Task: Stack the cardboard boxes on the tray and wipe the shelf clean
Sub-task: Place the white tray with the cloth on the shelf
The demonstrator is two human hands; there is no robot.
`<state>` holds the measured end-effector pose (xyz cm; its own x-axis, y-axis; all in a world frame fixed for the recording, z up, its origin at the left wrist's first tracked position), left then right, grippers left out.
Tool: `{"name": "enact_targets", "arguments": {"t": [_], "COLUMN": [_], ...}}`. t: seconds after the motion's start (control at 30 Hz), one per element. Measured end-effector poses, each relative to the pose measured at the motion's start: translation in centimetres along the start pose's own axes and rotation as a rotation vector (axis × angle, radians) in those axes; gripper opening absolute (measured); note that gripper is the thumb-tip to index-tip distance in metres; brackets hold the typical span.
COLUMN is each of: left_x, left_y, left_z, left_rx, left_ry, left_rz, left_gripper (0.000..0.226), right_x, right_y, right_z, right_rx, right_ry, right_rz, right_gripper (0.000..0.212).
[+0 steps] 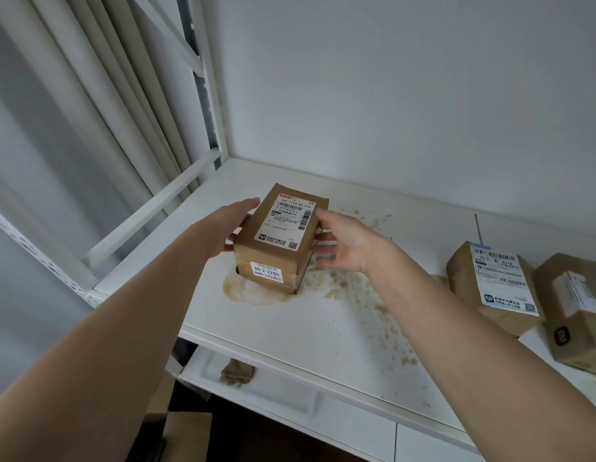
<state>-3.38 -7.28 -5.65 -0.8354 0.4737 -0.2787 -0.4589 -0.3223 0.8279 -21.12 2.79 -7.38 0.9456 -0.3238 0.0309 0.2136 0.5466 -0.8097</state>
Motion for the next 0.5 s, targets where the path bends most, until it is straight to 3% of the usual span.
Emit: {"name": "enact_targets", "arguments": {"t": [0.5], "left_x": [3.2], "left_y": [2.7], "left_z": [3.4], "left_rx": [0.069], "left_ry": [-0.108], "left_rz": [0.077], "left_gripper": [0.048], "right_x": [-5.6], "right_y": [-1.8], "right_z": [4.9], "right_rx": [-0.097], "right_ry": [0.069], "right_rz": [0.013], "right_gripper": [0.023]}}
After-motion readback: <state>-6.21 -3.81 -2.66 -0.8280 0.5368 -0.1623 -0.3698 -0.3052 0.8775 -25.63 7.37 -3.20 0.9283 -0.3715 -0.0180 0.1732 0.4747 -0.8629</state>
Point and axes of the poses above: each hand's wrist, its own z-axis away from the middle knuckle, its own x-axis out of the palm, y = z × x, the point moved 10 cm from there along -z, towards the middle knuckle, and after that the axes turned 1 degree about z, right-handed, at the moved point
